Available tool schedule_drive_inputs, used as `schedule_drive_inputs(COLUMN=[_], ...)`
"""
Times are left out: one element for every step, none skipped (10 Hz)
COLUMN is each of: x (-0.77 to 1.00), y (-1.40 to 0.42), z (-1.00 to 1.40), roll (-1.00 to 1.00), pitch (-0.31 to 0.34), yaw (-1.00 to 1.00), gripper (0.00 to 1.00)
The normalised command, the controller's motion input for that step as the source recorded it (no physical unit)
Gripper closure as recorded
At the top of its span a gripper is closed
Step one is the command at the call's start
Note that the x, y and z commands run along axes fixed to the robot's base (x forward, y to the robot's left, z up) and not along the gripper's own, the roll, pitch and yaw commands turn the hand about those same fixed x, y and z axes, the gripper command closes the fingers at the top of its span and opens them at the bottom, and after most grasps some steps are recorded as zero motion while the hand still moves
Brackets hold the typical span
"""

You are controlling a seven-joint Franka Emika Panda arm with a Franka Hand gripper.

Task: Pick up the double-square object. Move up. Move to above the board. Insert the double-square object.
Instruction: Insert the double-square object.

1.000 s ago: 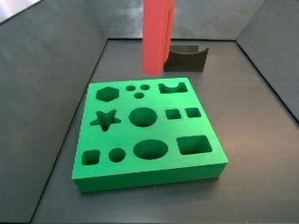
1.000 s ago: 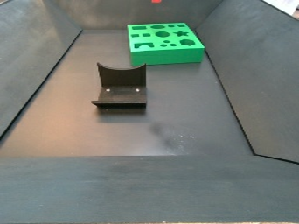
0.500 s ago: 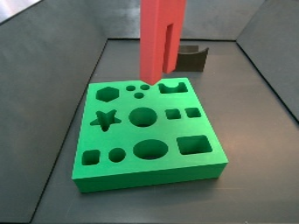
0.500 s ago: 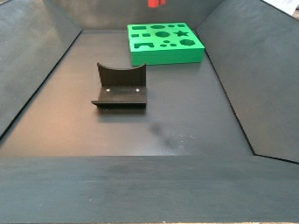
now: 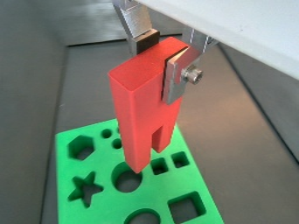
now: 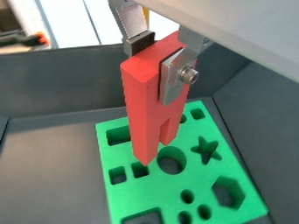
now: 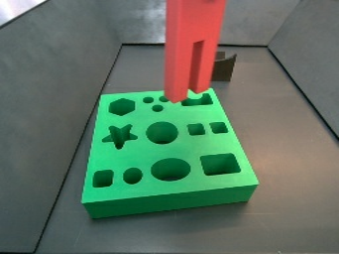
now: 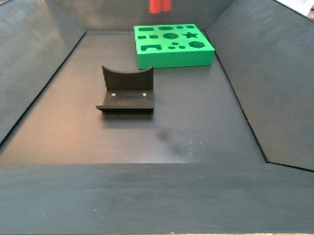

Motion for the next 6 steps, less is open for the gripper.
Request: schedule_drive_inputs(x=[0.45, 0.65, 0.63, 0.58, 0.31, 0.09], y=[0.00, -0.02, -0.02, -0.01, 0.00, 0.00], z=[-0.06, -0.17, -0.31, -0.41, -0.63, -0.58], roll=[-0.07, -0.01, 0.00, 0.04, 0.12, 0.12], pitch=[0.000, 0.000, 0.000, 0.000, -0.024, 0.000], yaw=[-0.73, -0.54, -0.55, -0.59, -0.82, -1.00], gripper=[1.00, 1.00, 1.00, 1.00, 1.00, 1.00])
